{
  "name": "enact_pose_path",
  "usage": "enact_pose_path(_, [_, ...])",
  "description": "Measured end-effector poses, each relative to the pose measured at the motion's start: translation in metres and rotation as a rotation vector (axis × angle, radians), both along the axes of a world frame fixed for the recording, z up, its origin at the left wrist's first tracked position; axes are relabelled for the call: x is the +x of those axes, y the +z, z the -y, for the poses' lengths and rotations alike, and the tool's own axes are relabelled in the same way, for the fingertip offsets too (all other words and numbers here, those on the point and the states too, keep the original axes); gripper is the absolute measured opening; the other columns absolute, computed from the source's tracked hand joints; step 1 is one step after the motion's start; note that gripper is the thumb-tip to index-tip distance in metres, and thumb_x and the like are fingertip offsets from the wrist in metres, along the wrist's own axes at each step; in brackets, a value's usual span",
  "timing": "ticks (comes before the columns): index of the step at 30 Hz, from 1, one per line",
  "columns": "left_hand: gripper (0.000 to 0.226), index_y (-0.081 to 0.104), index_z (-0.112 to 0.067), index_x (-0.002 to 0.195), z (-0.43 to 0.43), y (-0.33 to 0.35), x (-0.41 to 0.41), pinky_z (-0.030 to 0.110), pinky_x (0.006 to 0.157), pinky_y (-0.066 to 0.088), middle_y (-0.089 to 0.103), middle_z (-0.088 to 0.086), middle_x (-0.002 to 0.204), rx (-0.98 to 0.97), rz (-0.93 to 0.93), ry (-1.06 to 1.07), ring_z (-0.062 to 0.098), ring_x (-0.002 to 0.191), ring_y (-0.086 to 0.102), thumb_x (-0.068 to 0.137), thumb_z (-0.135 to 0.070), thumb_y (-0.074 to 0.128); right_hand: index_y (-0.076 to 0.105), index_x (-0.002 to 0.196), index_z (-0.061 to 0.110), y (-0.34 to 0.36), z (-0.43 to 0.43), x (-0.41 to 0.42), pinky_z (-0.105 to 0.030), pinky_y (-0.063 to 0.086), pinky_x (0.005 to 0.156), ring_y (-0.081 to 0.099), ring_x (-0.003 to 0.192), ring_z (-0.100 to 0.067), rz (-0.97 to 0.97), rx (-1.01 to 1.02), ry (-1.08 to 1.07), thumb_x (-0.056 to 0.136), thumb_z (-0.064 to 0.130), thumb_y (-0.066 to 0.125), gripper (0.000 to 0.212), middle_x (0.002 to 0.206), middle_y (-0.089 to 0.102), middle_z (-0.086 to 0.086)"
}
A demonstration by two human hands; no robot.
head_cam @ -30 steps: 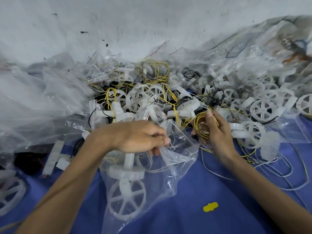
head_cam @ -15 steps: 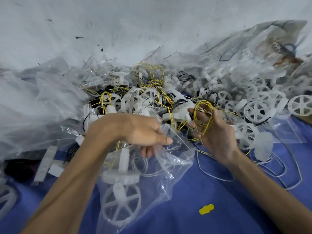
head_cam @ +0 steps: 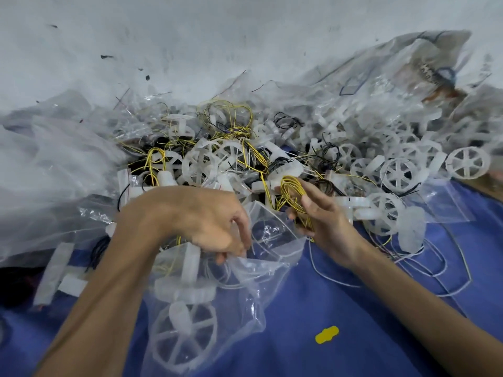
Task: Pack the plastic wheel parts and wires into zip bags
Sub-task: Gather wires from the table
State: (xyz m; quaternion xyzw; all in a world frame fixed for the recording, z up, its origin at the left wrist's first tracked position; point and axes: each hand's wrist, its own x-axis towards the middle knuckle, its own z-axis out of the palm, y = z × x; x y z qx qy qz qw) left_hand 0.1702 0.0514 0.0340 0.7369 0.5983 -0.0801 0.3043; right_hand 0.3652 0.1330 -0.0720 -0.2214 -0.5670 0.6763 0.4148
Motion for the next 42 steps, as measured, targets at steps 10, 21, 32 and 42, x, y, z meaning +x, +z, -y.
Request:
enact_pose_path(10, [0.048,0.045,-0.041,0.130,0.002,0.006,0.006,0.017,0.065,0.033,0.039,-0.019,0.085,0.074,-0.187,-0.008,-0.002,0.069,0.041,0.086,-0.028,0.059,0.059,0.117,0.025,0.032,0.003,-0.006,-0.014,0.042,0.086,0.056,0.110,-0.003,0.264,0.577,-0.048,0.082,0.012,0.060,0.038,0.118,0.060,0.015])
enact_pose_path(21, [0.055,0.047,-0.024,0.135,0.003,0.006,0.002,0.009,0.058,0.041,0.060,-0.022,0.079,0.104,-0.131,0.050,-0.005,0.069,0.056,0.084,-0.028,0.068,0.068,0.112,0.029,0.110,0.000,-0.031,-0.006,0.037,0.076,0.056,0.082,0.014,1.215,0.819,0.621,0.083,0.028,0.068,0.029,0.096,0.067,0.024])
enact_pose_path(32, [0.032,0.065,-0.019,0.107,0.003,0.010,-0.001,0.013,0.056,0.048,0.069,-0.012,0.071,0.190,0.022,0.068,-0.006,0.060,0.060,0.077,-0.014,0.072,0.054,0.079,0.009,0.084,0.022,-0.070,-0.014,0.034,0.048,0.044,0.059,-0.011,1.485,1.018,0.707,0.083,0.006,0.053,0.005,0.067,0.046,0.005])
enact_pose_path(42, [0.042,0.060,-0.029,0.121,0.009,0.021,-0.006,0.002,0.036,0.028,0.049,-0.025,0.044,0.349,0.106,0.171,-0.027,0.047,0.045,0.082,-0.020,0.069,0.048,0.097,-0.004,0.081,0.032,-0.074,-0.021,0.045,0.064,0.049,0.081,-0.021,1.274,0.974,0.717,0.087,-0.005,0.049,0.010,0.085,0.051,-0.005])
